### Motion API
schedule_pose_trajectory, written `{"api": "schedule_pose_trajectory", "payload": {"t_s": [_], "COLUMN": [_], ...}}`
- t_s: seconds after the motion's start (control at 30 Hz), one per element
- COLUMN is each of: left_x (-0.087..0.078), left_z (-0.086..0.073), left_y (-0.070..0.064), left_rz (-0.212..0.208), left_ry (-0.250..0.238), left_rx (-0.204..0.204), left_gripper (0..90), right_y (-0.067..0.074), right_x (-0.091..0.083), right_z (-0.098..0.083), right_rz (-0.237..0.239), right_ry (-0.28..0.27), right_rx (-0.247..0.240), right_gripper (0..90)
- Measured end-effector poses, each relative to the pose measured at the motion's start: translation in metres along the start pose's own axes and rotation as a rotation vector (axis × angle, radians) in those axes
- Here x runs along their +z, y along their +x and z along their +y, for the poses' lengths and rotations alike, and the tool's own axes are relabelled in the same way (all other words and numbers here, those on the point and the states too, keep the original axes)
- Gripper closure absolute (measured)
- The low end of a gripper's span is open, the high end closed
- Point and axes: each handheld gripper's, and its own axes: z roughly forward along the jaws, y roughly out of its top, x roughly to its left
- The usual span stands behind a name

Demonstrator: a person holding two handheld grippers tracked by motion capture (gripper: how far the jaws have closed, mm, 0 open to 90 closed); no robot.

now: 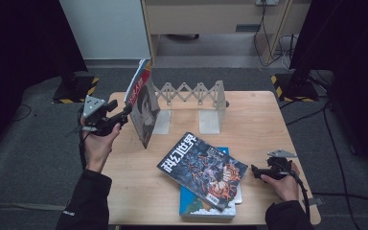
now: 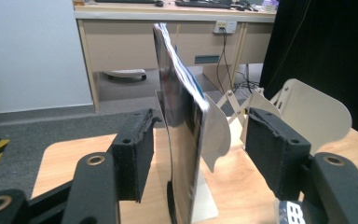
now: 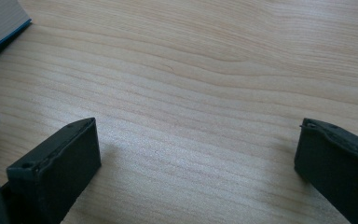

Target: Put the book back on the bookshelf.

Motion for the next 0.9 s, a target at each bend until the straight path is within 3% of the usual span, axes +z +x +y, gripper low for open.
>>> {"api": "schedule_pose_trajectory", "payload": {"t_s": [0.27,0.53,0.57,0.63,0.9], "left_x": [-0.007,-0.005,-0.003,-0.002,0.004], "left_z": [-0.024,-0.056,-0.064,-0.074,-0.098], "left_y": [-0.001,-0.003,-0.003,-0.003,-0.01], "left_rz": [-0.043,-0.08,-0.097,-0.108,-0.115], "left_ry": [0.0,0.035,0.057,0.066,0.137], "left_rx": [-0.004,-0.013,-0.047,-0.07,-0.057], "left_gripper": [37.7,30.2,30.2,29.9,27.0], "right_y": [0.0,0.0,0.0,0.0,-0.001], "right_x": [0.0,0.0,0.0,-0.001,-0.004], "right_z": [0.0,0.0,0.0,0.0,0.0], "right_rz": [0.001,-0.002,-0.001,-0.001,-0.018], "right_ry": [0.0,-0.005,-0.004,-0.001,-0.004], "right_rx": [0.0,0.002,0.002,0.005,0.016], "right_gripper": [0.5,1.2,1.4,1.9,11.4]}}
